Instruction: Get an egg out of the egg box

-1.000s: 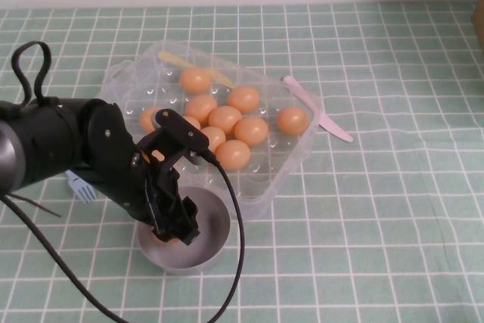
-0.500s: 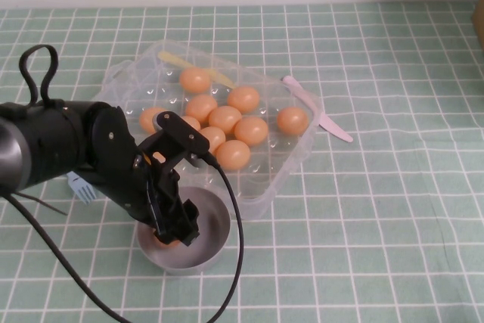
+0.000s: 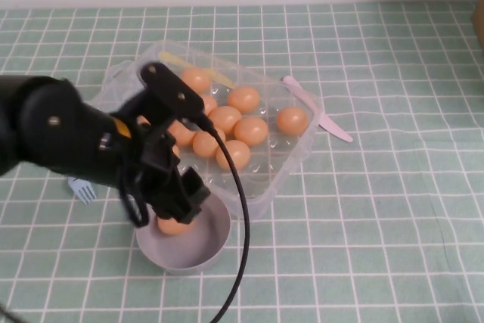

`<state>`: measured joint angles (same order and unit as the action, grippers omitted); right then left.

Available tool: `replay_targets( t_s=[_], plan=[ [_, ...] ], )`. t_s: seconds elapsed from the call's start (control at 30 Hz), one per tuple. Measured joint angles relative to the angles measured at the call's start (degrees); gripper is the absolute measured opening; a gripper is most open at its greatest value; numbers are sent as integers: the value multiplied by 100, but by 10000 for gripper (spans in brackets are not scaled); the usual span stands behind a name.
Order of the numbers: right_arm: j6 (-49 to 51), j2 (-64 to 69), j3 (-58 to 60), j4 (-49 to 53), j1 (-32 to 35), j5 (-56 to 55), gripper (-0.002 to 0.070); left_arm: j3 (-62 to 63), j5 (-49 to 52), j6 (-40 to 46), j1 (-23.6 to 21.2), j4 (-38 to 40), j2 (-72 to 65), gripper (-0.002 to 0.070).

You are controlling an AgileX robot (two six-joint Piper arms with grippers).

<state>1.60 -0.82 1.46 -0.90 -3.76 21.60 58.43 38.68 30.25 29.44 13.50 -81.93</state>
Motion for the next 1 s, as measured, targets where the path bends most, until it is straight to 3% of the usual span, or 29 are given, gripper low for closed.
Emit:
replay_targets(
  t_s=[0.07,0.17,0.27,0.63,1.0],
  plan=[
    [0,0,0,0,0,0,-18,-50,16,-25,52,49,489,362],
    [0,0,0,0,0,0,-18,-290,-2,-61,53,73,1242,136],
    [0,0,0,0,0,0,-18,-729,-153,-135,53,102,1991,40],
    [0,0,0,0,0,0,-18,-2431,-1301,-582,53,261,4418,-1],
    [0,0,0,0,0,0,-18,-2997,-1639,-806,53,461,4734,-1]
  ],
)
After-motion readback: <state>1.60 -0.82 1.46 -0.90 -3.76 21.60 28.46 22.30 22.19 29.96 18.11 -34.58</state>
